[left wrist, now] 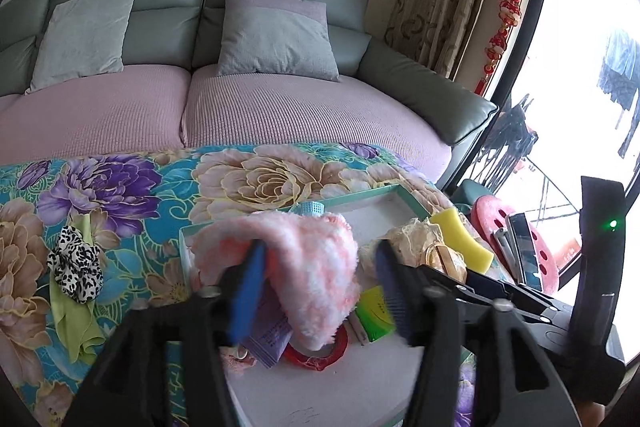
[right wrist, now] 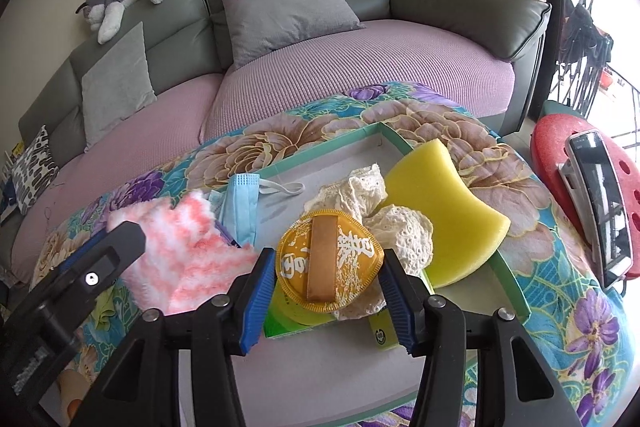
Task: Organize soft objects
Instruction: 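Carry the pink cloth and gold packet over the tray and open both tools, then withdraw both tools to the leopard scrunchie and lime-green cloth on the bed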
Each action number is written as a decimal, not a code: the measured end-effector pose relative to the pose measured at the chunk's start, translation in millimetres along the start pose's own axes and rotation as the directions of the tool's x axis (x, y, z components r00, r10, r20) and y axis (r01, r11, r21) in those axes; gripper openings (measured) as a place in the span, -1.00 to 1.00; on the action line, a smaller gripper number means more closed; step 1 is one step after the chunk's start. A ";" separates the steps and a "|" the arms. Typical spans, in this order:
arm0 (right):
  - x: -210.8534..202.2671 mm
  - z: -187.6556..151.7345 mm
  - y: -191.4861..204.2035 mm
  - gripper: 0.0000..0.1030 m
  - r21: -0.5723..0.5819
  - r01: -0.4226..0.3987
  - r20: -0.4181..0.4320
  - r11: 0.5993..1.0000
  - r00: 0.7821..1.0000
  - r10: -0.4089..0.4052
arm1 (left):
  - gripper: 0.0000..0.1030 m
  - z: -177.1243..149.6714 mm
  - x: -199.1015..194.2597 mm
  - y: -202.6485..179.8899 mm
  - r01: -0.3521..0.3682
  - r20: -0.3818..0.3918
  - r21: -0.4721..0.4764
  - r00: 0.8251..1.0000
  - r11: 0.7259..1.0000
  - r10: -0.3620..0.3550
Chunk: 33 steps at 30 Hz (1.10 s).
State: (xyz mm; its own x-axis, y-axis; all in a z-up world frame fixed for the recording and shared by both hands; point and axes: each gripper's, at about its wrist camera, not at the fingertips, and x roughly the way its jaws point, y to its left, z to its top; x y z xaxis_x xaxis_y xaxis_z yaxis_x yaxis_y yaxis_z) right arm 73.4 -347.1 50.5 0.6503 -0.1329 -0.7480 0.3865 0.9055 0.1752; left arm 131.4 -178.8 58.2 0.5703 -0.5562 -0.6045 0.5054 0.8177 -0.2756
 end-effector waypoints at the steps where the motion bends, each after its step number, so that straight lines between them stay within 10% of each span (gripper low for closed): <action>1: 0.2 0.0 0.1 0.13 -0.002 0.002 -0.001 1.000 1.000 -0.002 | 0.23 1.4 -2.6 0.8 -0.002 0.006 -0.004 1.000 1.000 0.002; 13: 3.7 0.4 1.7 1.00 -0.016 0.057 -0.014 0.998 0.998 -0.058 | 0.85 9.0 -16.6 20.9 -0.116 0.044 -0.043 0.992 0.992 0.118; 33: 7.7 -0.9 10.5 1.00 -0.050 0.066 -0.030 0.997 0.997 -0.068 | 0.86 6.7 -23.2 62.4 -0.226 0.024 -0.153 0.972 0.962 0.232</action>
State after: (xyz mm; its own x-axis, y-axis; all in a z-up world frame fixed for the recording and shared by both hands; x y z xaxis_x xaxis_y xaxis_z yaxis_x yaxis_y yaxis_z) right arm 81.8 -338.2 46.0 0.6026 -0.1820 -0.7770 0.3959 0.9135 0.0931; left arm 154.0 -115.9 60.1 0.6877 -0.3544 -0.6336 0.2579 0.9351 -0.2431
